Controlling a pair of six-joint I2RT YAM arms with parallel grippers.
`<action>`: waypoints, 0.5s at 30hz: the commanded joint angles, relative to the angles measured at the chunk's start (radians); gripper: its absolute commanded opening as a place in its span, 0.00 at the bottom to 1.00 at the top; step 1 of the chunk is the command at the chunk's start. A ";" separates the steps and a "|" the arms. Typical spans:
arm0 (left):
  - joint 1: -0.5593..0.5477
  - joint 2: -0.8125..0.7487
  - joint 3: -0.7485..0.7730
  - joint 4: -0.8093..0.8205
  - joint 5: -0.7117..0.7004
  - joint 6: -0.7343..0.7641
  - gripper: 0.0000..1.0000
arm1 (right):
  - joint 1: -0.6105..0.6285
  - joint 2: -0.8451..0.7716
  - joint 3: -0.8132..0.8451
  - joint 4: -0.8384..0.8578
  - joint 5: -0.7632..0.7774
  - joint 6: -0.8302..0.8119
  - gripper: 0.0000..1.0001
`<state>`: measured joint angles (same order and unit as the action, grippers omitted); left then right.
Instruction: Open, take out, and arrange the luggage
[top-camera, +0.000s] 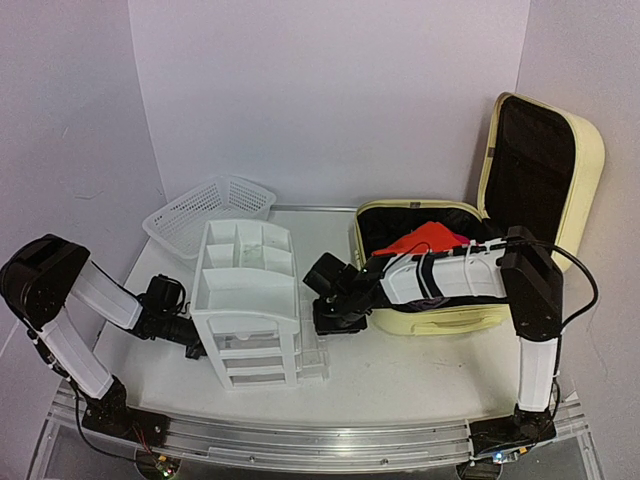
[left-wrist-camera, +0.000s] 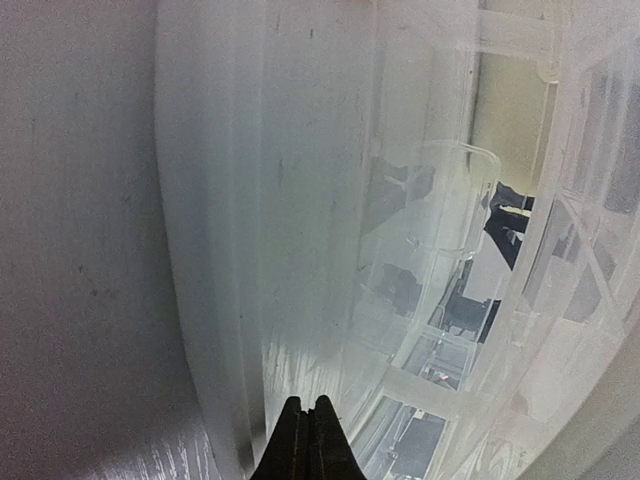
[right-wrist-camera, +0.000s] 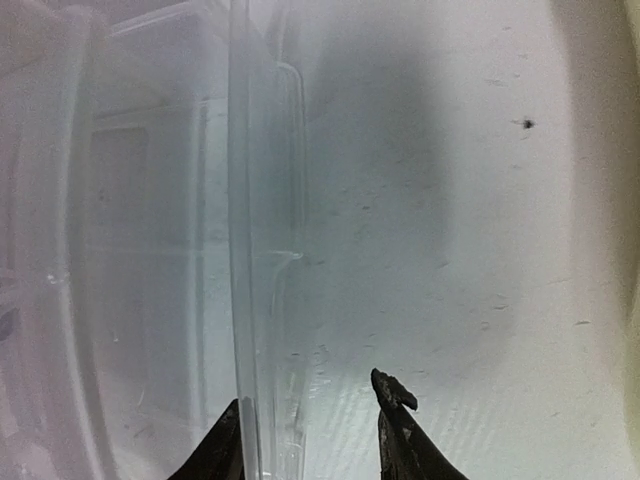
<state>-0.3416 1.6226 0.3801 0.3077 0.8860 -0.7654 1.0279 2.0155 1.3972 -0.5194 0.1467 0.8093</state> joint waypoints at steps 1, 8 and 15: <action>-0.003 -0.055 -0.019 0.035 -0.046 -0.010 0.04 | -0.003 -0.116 -0.069 -0.066 0.176 0.025 0.41; 0.000 -0.037 -0.010 0.025 -0.065 -0.004 0.06 | -0.003 -0.115 -0.059 -0.075 0.134 0.019 0.42; 0.017 -0.101 -0.017 -0.034 -0.107 0.012 0.12 | 0.003 -0.245 -0.017 -0.116 0.072 -0.118 0.53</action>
<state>-0.3401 1.5795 0.3641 0.3023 0.8219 -0.7677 1.0264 1.9331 1.3315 -0.6083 0.2287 0.7807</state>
